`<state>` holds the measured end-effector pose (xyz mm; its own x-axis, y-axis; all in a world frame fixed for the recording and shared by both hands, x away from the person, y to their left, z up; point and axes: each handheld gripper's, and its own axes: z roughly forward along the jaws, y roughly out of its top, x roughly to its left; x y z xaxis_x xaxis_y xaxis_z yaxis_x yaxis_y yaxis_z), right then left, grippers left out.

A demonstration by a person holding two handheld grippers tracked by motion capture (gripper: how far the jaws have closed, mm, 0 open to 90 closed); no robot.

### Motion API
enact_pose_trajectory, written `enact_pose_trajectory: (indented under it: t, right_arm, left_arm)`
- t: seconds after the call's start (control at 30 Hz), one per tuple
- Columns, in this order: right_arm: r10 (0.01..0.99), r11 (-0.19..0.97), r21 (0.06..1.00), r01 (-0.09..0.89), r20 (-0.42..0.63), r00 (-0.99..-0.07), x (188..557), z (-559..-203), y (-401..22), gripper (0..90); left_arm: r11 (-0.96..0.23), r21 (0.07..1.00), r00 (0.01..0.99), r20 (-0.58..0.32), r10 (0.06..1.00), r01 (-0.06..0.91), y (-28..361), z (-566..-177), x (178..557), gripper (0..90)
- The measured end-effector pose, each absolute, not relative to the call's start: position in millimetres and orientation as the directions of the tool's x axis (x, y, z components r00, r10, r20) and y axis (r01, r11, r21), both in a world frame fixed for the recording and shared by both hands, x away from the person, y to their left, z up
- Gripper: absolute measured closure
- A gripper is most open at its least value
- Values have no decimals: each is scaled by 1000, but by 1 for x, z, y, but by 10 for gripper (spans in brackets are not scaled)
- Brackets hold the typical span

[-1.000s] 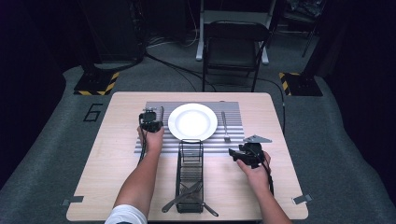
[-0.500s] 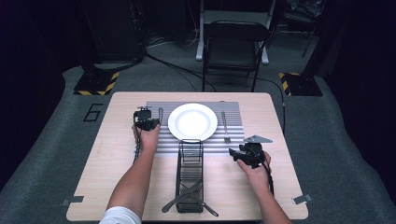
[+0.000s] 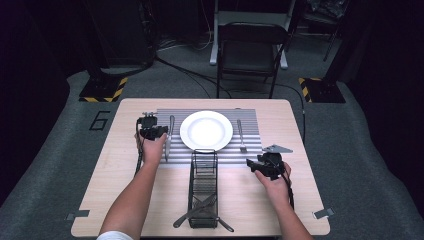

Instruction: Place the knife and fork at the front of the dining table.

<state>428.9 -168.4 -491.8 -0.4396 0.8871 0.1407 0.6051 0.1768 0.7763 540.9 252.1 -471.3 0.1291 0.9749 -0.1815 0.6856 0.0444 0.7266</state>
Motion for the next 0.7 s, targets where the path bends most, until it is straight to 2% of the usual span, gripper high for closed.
enact_pose_trajectory:
  t: [0.7]
  right_arm:
    - [887, 187, 779, 599, 129, -444, 429, -491, -166, 446]
  left_arm:
    - [-61, 774, 270, -144, 952, 630, 258, -438, 501, 625]
